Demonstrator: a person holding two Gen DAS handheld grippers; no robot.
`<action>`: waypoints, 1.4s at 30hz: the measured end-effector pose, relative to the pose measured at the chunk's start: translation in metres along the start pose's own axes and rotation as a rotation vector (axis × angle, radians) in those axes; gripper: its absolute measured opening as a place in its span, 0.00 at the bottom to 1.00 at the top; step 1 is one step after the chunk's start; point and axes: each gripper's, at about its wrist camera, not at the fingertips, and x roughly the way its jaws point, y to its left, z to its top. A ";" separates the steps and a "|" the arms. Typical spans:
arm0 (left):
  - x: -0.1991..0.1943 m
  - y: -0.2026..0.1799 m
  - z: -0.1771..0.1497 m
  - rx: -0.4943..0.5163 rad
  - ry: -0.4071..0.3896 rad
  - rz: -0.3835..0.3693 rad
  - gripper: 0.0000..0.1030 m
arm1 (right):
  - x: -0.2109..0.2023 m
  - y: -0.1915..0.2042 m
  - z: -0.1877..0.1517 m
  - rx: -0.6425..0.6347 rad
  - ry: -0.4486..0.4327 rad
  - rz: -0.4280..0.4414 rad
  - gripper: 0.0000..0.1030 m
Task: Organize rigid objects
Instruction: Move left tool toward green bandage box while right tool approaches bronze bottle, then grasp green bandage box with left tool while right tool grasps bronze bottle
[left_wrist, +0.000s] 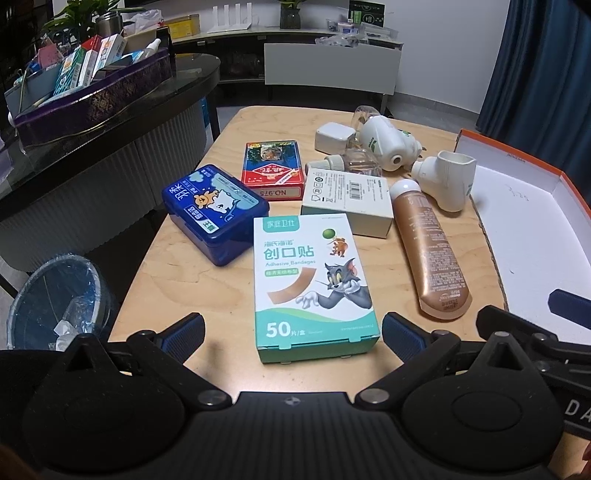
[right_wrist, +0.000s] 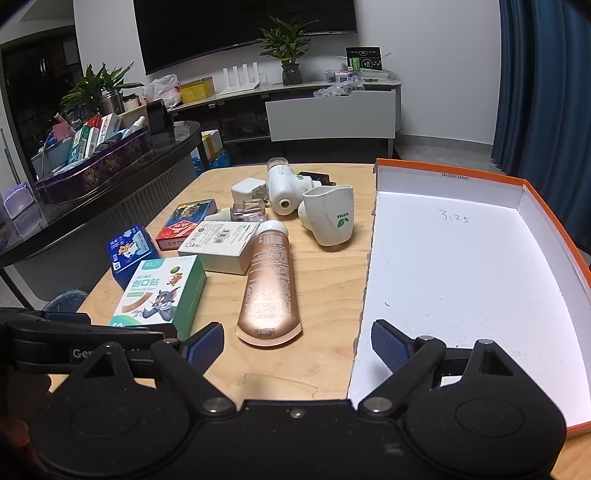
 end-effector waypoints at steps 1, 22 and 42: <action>0.001 0.000 0.000 -0.002 -0.003 0.007 1.00 | 0.001 0.000 0.000 -0.002 -0.005 -0.003 0.99; 0.023 0.005 0.004 -0.027 -0.083 -0.037 0.69 | 0.069 0.003 0.046 -0.029 0.081 0.064 0.98; 0.000 0.015 0.010 -0.062 -0.141 -0.092 0.69 | 0.073 0.009 0.054 -0.068 0.016 0.026 0.46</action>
